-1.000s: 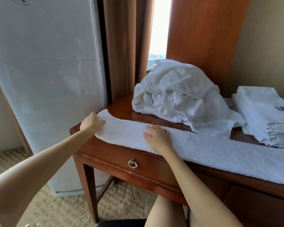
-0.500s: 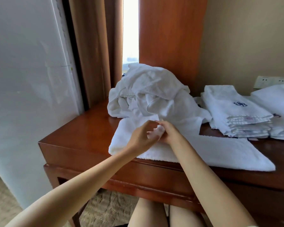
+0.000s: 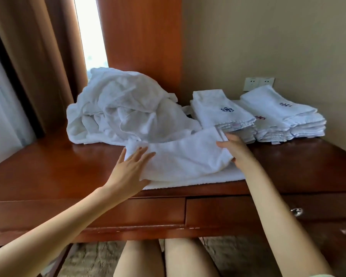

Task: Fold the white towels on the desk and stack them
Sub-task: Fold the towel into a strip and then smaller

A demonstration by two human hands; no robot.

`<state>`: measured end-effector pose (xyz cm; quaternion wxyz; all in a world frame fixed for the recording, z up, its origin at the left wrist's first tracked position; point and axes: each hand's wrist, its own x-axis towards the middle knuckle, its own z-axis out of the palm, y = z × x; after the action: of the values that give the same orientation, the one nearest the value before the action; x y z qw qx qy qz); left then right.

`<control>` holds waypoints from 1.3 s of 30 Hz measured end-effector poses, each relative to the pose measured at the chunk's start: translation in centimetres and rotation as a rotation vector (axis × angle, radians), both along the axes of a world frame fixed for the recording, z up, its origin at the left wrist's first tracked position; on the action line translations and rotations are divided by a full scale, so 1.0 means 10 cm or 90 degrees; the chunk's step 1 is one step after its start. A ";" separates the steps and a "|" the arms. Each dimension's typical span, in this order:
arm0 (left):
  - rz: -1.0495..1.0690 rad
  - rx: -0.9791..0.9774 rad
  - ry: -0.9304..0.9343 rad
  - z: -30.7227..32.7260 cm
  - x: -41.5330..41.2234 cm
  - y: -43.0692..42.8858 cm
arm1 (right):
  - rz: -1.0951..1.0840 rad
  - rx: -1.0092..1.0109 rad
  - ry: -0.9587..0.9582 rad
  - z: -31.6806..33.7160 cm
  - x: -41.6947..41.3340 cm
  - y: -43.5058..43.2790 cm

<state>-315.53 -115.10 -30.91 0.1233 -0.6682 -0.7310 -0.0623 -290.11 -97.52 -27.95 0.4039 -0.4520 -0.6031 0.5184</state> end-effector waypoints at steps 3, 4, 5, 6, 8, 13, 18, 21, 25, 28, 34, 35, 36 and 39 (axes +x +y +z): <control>0.003 -0.049 -0.031 -0.02 0.12 0.08 | 0.007 -0.012 -0.098 -0.17 0.29 0.07; 0.006 -0.057 -0.026 -0.03 0.15 0.10 | 0.013 -0.013 -0.103 -0.18 0.32 0.08; 0.011 -0.060 -0.018 -0.03 0.17 0.12 | 0.020 -0.004 -0.106 -0.16 0.34 0.09; 0.015 -0.062 -0.013 -0.03 0.18 0.13 | 0.023 0.011 -0.109 -0.13 0.35 0.11; 0.021 -0.063 -0.017 -0.04 0.18 0.13 | 0.014 0.042 -0.112 -0.05 0.38 0.17; 0.009 -0.062 -0.028 -0.07 0.17 0.14 | 0.001 0.088 -0.190 -0.08 0.59 0.28; -0.015 -0.055 -0.034 -0.08 0.17 0.17 | -0.019 0.094 -0.234 -0.28 0.68 0.29; -0.023 -0.048 -0.037 -0.10 0.16 0.15 | -0.081 0.134 -0.209 -0.24 0.66 0.34; -0.037 -0.041 -0.035 -0.15 0.14 0.14 | -0.154 0.215 -0.359 -0.23 0.64 0.31; -0.043 -0.034 -0.036 -0.17 0.12 0.14 | -0.218 0.290 -0.511 -0.28 0.63 0.21; -0.045 -0.018 -0.056 -0.20 0.14 0.14 | -0.194 0.196 -0.572 -0.27 0.64 0.08; -0.046 -0.017 -0.059 -0.20 0.14 0.15 | -0.186 0.195 -0.567 -0.27 0.65 0.08; -0.045 -0.014 -0.059 -0.20 0.14 0.14 | -0.179 0.198 -0.558 -0.27 0.65 0.08; -0.045 -0.006 -0.049 -0.19 0.15 0.13 | -0.146 0.193 -0.508 -0.27 0.67 0.09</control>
<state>-313.99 -113.79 -32.83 0.0897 -0.6913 -0.7115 -0.0886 -283.40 -96.60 -30.65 0.2563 -0.6161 -0.7272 0.1611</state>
